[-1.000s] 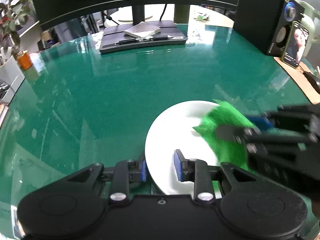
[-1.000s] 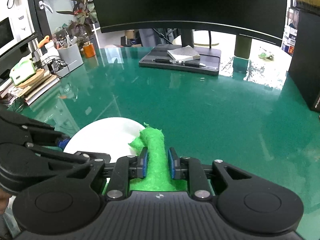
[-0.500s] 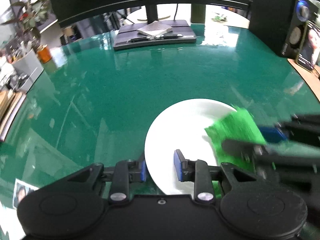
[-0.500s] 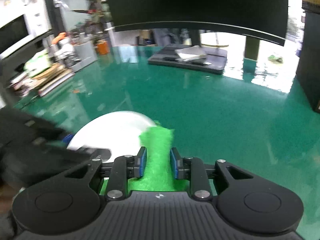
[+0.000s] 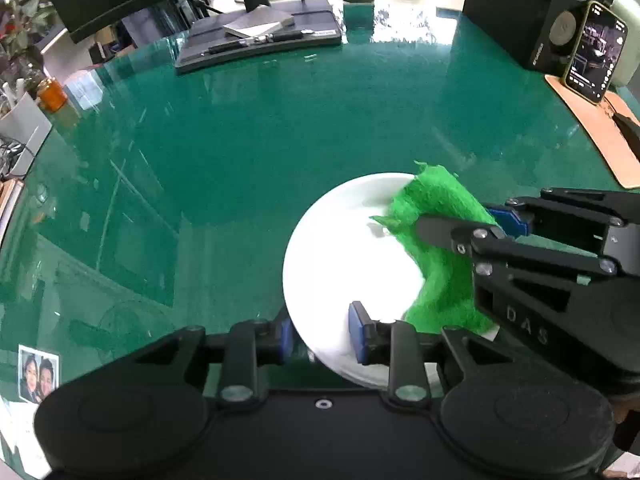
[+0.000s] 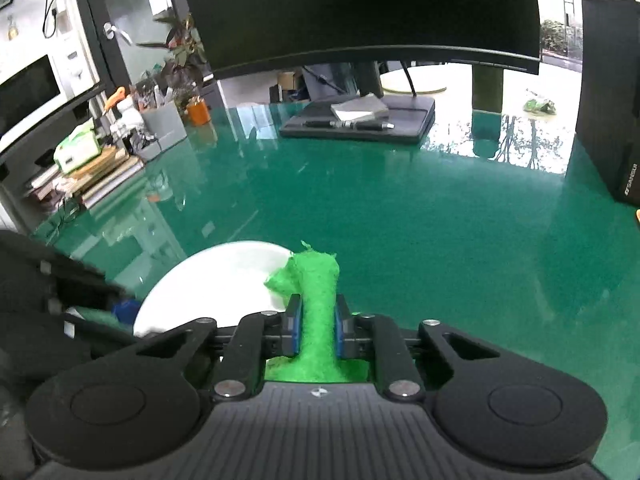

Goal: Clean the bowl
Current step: 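Rub the green cloth around the bowl interior with the right gripper while the left holds the rim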

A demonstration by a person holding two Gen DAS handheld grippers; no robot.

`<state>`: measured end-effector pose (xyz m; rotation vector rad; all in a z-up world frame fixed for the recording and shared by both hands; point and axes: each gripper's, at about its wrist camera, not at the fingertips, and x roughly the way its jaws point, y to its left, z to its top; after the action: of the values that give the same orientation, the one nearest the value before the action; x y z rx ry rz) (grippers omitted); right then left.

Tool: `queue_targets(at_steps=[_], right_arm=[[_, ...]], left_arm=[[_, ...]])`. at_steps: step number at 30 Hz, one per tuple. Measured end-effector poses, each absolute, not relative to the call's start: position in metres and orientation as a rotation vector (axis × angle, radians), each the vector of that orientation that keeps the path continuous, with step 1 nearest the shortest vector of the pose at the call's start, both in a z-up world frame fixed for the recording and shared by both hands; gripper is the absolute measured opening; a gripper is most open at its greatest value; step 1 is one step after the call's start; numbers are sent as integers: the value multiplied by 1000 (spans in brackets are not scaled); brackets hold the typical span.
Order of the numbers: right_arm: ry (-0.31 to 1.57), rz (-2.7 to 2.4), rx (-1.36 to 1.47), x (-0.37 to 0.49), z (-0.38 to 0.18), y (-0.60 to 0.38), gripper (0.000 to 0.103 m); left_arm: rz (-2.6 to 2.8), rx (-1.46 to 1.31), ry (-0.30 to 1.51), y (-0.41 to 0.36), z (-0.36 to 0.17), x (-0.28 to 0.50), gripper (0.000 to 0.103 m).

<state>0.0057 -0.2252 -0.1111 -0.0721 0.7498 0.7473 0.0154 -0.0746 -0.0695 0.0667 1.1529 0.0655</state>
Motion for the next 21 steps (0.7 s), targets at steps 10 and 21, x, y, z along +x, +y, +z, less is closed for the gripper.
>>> queue_targets(at_steps=[10, 21], right_arm=[[775, 843, -91, 30, -114, -224, 15], [794, 851, -117, 32, -112, -216, 21]], left_arm=[[42, 87, 1183, -71, -69, 35, 28], [106, -45, 1123, -57, -75, 20, 25]])
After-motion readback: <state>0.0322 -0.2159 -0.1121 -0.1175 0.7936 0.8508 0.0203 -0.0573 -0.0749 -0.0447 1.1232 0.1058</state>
